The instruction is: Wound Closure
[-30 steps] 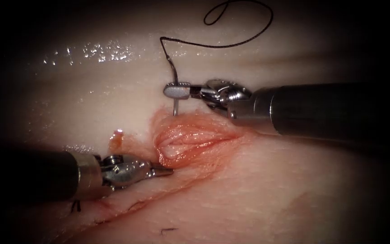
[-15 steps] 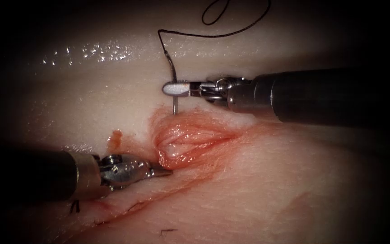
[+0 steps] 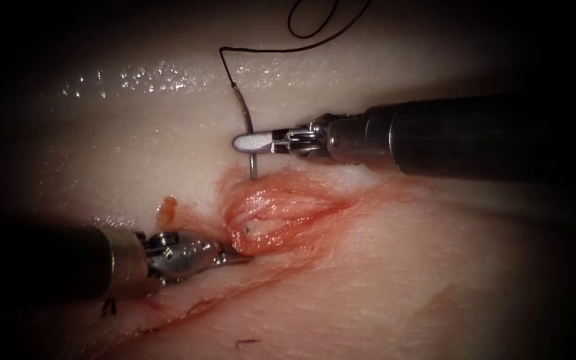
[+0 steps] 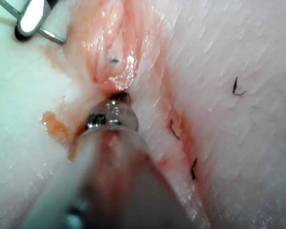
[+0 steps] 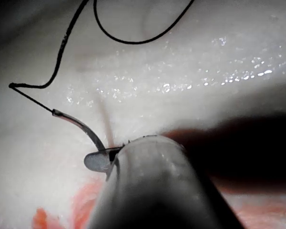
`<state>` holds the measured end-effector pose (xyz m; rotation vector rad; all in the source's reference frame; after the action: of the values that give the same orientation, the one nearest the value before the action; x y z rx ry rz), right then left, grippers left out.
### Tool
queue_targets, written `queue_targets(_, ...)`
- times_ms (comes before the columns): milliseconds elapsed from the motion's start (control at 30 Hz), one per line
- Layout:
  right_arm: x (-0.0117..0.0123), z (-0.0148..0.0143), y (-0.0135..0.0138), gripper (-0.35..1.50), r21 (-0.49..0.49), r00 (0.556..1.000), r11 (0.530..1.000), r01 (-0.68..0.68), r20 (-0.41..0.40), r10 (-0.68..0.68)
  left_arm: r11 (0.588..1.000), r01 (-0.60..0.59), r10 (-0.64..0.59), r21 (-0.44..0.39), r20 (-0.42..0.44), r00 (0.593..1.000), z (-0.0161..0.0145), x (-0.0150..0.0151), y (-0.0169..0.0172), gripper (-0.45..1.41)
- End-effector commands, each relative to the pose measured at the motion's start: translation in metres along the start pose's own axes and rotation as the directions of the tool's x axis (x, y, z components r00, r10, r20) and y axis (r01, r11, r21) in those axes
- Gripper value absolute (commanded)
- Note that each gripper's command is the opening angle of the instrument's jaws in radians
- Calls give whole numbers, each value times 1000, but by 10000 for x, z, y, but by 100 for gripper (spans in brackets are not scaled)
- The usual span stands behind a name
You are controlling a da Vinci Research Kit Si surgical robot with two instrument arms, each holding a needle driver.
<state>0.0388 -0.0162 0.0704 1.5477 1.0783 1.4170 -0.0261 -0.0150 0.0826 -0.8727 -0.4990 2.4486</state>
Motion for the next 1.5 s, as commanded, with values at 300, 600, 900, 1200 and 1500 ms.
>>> queue_targets(300,-22,12,9,-35,20,1000,1000,-13,29,12,1000,0,0,-1,-1,1000,8,0,1,-45)
queue_targets(600,-24,11,7,-35,11,991,991,134,-16,-134,1000,1,-1,0,0,1000,6,1,1,-45)
queue_targets(900,-3,9,8,140,-13,865,870,493,-100,-492,1000,4,-4,-2,0,1000,4,4,3,-45)
queue_targets(1200,40,-15,-5,148,-121,644,648,752,-71,-762,1000,4,-4,-3,0,1000,3,3,3,-45)
queue_targets(1500,96,-48,-48,148,-141,340,323,936,113,-934,1000,5,-5,-3,0,1000,3,3,4,-45)
